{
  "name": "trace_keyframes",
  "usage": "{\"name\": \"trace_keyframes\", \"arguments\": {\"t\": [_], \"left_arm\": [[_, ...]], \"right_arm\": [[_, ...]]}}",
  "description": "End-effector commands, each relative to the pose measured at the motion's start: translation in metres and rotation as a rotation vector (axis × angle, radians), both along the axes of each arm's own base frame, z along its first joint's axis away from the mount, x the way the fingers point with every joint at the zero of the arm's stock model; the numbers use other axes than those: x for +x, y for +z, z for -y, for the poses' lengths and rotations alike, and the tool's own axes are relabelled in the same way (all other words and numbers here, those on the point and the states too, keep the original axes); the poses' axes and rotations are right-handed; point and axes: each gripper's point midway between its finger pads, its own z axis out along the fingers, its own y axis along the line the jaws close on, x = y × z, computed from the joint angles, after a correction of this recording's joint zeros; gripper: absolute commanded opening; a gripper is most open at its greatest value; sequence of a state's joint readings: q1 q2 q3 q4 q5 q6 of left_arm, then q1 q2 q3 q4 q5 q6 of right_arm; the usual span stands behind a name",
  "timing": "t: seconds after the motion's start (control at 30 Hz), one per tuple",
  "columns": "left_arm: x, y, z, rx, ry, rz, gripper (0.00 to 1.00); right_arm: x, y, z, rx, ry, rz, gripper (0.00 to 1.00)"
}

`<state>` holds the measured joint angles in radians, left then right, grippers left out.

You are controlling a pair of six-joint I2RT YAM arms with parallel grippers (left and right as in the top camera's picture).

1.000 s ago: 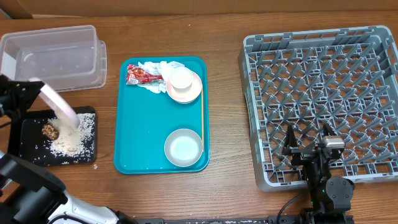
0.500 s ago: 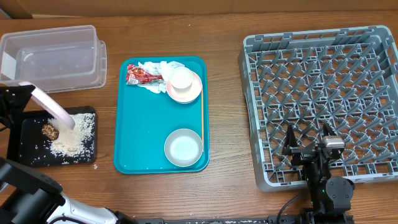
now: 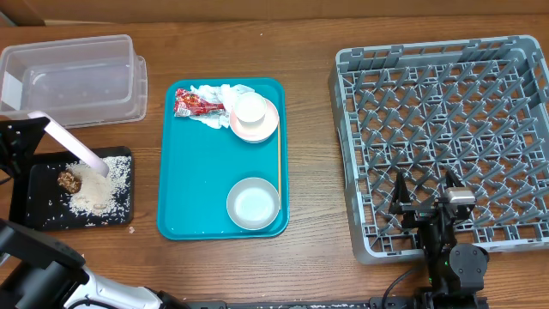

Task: Sort waste into correct bins and load items into the dishwasher
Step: 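Tilt the plate with the left gripper to dump rice onto the black tray, then set the emptied white plate back on the teal tray with the left gripper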

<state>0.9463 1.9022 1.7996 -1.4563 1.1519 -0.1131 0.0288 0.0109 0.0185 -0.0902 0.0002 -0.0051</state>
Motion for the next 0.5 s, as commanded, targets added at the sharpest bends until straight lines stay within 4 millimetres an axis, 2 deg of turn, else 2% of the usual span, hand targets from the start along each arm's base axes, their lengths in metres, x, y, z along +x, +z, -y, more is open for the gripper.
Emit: {"name": "trace_keyframes", "arguments": {"t": [0.0, 0.1, 0.27, 0.47], "left_arm": [[-0.009, 0.024, 0.014, -0.003, -0.038, 0.083, 0.04], [-0.01, 0.04, 0.027, 0.002, -0.088, 0.199, 0.04], [-0.01, 0.04, 0.048, 0.044, -0.151, 0.165, 0.04], [-0.011, 0.042, 0.1, 0.179, -0.317, 0.113, 0.04]], "right_arm": [[0.0, -0.002, -0.001, -0.006, 0.005, 0.004, 1.0], [0.0, -0.002, -0.001, -0.006, 0.005, 0.004, 1.0], [0.0, -0.002, -0.001, -0.006, 0.005, 0.004, 1.0], [0.0, -0.002, -0.001, -0.006, 0.005, 0.004, 1.0]]}}
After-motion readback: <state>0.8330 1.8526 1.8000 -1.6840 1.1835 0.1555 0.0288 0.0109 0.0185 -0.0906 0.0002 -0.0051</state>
